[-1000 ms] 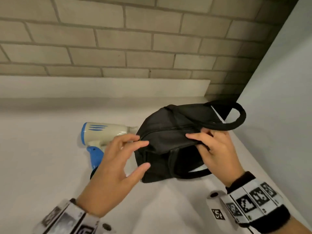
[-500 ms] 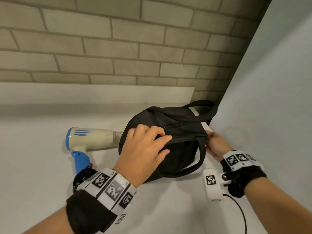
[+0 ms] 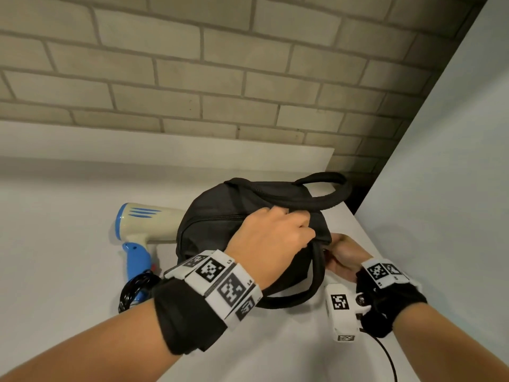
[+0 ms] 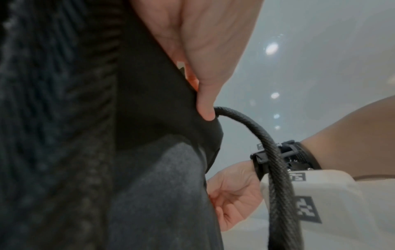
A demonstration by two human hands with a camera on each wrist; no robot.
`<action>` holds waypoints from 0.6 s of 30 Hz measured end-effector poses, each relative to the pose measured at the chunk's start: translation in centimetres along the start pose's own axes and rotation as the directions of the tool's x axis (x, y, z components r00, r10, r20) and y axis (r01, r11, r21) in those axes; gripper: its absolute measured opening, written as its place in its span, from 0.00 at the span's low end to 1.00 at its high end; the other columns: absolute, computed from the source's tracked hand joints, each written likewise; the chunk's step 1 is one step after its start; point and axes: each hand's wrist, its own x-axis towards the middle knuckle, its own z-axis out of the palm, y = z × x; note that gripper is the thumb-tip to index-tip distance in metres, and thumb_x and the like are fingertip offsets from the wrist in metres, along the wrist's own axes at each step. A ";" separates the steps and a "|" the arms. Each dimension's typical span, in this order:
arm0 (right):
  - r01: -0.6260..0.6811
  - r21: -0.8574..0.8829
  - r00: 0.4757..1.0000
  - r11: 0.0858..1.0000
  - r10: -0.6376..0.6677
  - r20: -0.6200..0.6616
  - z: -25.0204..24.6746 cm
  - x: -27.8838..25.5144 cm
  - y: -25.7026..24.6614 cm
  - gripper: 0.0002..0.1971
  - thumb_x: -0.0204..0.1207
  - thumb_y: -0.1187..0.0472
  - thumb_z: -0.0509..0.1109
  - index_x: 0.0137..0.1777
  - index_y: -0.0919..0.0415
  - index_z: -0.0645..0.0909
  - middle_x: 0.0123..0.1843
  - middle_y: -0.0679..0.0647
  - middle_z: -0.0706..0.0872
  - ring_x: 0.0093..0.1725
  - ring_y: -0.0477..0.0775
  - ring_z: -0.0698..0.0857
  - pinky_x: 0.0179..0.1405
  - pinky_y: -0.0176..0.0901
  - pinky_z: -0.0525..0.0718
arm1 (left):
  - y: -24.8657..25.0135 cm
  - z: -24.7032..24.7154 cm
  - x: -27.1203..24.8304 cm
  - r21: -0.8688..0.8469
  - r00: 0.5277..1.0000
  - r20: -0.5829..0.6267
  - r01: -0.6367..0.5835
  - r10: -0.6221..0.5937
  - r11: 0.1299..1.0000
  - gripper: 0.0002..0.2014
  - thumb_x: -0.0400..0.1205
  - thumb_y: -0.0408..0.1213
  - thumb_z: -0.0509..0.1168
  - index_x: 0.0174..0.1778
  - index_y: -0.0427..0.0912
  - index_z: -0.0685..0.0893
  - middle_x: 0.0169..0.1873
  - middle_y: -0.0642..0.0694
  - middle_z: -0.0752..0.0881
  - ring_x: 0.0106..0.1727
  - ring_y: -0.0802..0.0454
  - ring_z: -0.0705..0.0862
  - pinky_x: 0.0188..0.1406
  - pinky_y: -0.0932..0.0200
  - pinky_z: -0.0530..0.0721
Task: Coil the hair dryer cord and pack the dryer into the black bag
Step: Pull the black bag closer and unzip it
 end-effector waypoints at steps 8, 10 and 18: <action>-0.156 -0.064 0.985 0.986 0.160 0.062 -0.3 0.4 0.5 0.08 0.75 0.72 0.58 0.44 0.67 0.78 0.35 0.60 0.79 0.31 0.53 0.76 0.36 0.46 0.72 | 0.0 0.0 -0.6 -0.041 1.000 0.000 0.004 -0.004 0.999 0.07 0.66 0.38 0.75 0.34 0.55 0.86 0.30 0.59 0.85 0.28 0.55 0.81 0.24 0.66 0.68; -0.119 -0.144 0.990 0.982 0.129 0.062 -0.2 0.0 -0.1 0.09 0.75 0.72 0.58 0.42 0.66 0.79 0.33 0.59 0.81 0.31 0.53 0.76 0.35 0.46 0.72 | 0.1 0.0 -0.6 -0.048 1.000 0.003 0.017 -0.017 0.999 0.07 0.66 0.38 0.75 0.35 0.56 0.86 0.29 0.59 0.84 0.28 0.56 0.81 0.25 0.67 0.64; 0.075 -0.288 0.994 0.955 -0.096 -0.059 -2.2 -1.7 -4.0 0.12 0.76 0.71 0.63 0.31 0.66 0.79 0.24 0.55 0.80 0.23 0.47 0.75 0.16 0.29 0.75 | -0.5 -0.4 -0.5 -0.197 0.997 -0.057 0.045 -0.058 0.979 0.10 0.63 0.31 0.78 0.36 0.49 0.89 0.30 0.54 0.87 0.30 0.51 0.85 0.16 0.70 0.59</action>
